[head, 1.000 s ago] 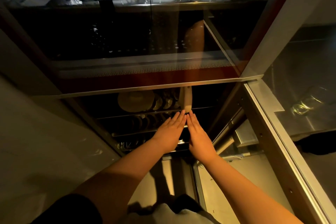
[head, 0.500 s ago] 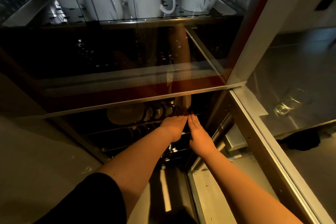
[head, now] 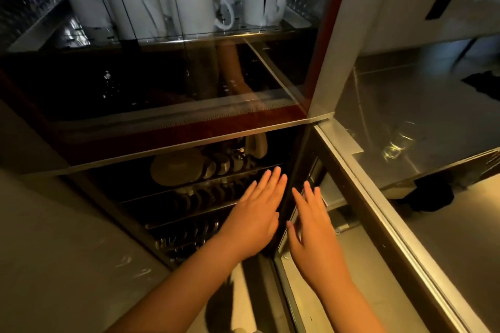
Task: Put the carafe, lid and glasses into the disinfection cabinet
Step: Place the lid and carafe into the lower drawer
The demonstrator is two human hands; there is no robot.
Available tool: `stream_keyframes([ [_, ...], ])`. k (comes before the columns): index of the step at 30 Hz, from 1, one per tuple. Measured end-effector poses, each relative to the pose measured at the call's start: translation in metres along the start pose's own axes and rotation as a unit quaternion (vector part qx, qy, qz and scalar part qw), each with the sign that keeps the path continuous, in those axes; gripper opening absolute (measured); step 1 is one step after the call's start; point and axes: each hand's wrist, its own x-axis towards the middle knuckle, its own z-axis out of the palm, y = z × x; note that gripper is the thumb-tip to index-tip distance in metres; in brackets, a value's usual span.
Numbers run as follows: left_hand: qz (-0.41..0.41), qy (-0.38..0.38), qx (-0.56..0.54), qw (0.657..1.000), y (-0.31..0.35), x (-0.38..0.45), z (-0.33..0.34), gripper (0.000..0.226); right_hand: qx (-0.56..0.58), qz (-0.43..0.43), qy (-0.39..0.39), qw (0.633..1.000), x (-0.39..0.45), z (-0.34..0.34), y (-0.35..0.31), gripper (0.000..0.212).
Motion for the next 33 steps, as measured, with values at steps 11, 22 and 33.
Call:
stream_keyframes([
  [11,0.118,0.040,-0.039,0.991,0.148,0.004,0.001,0.082,-0.180,0.143,-0.010,0.973,-0.111,-0.143,0.015,0.059],
  [22,0.078,0.005,-0.010,0.997,0.191,-0.013,0.007,0.079,-0.155,0.088,-0.100,0.979,-0.174,-0.165,0.054,0.066],
  [33,0.096,0.000,0.006,0.995,0.185,-0.009,0.005,0.075,-0.164,0.075,-0.185,0.966,-0.158,-0.179,0.050,0.062],
])
